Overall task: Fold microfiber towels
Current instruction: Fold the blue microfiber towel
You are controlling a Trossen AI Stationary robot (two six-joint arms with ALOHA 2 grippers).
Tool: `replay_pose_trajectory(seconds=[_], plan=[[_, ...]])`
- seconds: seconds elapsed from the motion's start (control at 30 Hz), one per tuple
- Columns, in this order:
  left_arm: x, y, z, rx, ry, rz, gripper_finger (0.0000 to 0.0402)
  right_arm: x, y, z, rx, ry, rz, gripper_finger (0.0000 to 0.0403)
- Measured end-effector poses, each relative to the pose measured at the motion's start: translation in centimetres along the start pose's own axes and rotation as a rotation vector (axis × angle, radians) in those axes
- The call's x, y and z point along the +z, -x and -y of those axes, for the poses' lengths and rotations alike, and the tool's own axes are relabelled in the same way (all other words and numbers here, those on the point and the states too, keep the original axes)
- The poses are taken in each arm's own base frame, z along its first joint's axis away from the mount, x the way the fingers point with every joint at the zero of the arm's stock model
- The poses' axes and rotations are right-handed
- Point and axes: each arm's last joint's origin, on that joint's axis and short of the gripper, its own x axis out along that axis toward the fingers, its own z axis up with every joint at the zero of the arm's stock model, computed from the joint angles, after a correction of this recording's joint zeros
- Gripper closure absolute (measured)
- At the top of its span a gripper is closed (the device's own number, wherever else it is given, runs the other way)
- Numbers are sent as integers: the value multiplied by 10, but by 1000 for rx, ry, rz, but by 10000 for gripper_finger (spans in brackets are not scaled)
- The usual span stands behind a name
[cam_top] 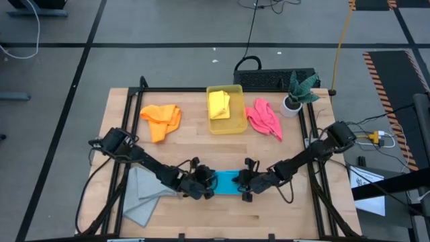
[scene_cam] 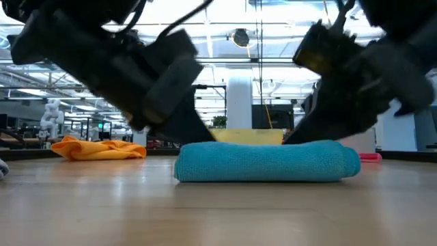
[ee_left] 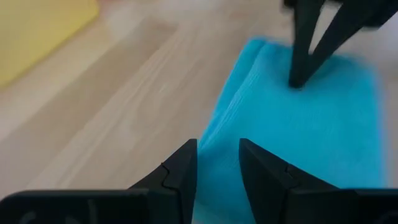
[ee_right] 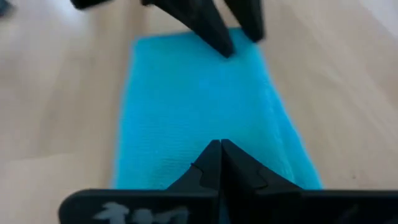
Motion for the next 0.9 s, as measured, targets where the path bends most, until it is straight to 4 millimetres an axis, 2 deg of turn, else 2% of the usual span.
replay_pose_trajectory(seconds=[0.17, 0.3, 0.5, 0.6, 0.73, 0.9], plan=[[-11, 3, -4, 65, 13, -72, 280, -7, -1, 6, -61, 28, -62, 403], [-13, 6, -3, 93, -9, -46, 280, -2, 7, 3, -47, 55, -51, 403], [7, 18, 2, 60, -18, 49, 280, 15, 20, -7, 16, 50, 76, 403], [15, 20, 10, -48, -38, 79, 280, 18, 18, -12, 90, 37, 110, 403], [13, 14, 15, -184, -65, 38, 280, 11, 6, -13, 131, 48, 89, 403], [-6, 6, 11, -166, -87, -75, 280, -7, -5, -3, 138, 72, -77, 403]])
